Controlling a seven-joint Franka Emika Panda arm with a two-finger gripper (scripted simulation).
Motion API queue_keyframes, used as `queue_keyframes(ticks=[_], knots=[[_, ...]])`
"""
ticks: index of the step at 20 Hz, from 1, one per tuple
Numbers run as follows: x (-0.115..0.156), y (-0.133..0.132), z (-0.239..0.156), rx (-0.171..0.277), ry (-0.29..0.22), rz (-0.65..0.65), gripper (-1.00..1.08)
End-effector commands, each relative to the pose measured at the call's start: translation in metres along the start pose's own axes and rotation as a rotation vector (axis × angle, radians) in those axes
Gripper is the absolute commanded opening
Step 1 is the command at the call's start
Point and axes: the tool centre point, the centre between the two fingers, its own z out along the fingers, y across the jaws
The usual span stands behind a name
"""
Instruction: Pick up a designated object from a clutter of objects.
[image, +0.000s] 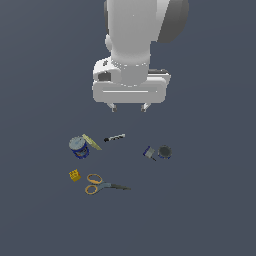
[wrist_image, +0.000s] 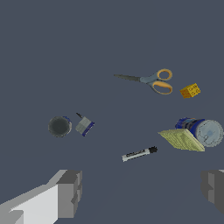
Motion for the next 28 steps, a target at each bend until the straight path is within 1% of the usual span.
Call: queue_keyframes(ticks=[1, 4, 9, 12, 16, 20, 24, 28], knots=[[0.000, 0.000, 0.000, 0.000, 0.000, 0.000, 1.00], [-0.001, 0.004, 0.003, -0.002, -0.007, 0.001, 1.00], [-0.006, 0.023, 0.011, -0.009, -0.039, 0.011, 1.00], [-0.007, 0.026, 0.011, -0.009, -0.043, 0.017, 1.00], [-0.005, 0.023, 0.014, -0.010, -0.040, 0.004, 1.00], [-0.001, 0.018, 0.025, -0.013, -0.039, -0.035, 1.00], [0.005, 0.009, 0.043, -0.018, -0.035, -0.105, 1.00], [0.013, -0.006, 0.070, -0.024, -0.031, -0.207, 1.00]])
